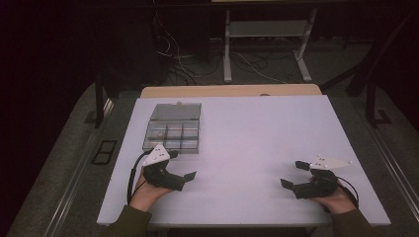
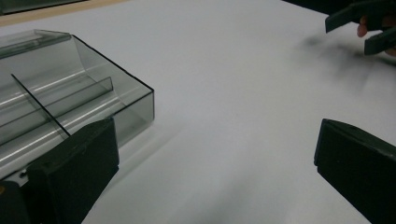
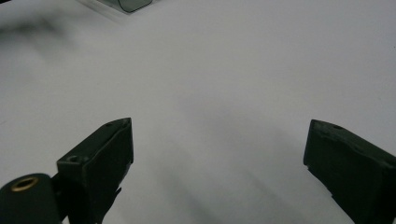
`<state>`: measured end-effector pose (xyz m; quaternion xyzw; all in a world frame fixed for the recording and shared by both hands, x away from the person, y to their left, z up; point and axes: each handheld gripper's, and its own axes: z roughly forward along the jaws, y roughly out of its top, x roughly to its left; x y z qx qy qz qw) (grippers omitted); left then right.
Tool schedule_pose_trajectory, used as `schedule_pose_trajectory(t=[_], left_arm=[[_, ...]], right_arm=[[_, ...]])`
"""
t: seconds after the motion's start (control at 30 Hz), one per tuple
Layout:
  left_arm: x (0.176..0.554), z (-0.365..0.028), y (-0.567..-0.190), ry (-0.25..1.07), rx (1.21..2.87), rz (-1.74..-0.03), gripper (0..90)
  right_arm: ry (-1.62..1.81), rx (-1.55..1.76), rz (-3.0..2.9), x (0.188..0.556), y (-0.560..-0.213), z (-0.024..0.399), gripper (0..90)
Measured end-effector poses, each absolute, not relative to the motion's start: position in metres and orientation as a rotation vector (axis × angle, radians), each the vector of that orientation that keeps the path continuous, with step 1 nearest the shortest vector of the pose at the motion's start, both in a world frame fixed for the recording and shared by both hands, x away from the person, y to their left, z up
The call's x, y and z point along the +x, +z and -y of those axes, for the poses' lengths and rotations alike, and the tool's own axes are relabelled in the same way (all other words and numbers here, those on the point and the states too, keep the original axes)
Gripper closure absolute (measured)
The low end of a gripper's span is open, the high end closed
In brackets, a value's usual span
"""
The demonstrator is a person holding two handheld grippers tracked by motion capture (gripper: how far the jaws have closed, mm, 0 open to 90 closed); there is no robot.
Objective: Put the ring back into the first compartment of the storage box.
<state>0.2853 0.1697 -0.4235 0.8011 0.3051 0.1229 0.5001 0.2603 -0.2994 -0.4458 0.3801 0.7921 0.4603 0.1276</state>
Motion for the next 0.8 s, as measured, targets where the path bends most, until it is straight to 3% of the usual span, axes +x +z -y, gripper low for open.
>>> schedule_pose_trajectory(t=[0.8], left_arm=[[0.269,-0.167,-0.438,0.282,1.960,-0.734,0.0]], right_arm=[[1.337,1.105,-2.306,0.260,-0.446,0.299,8.2]])
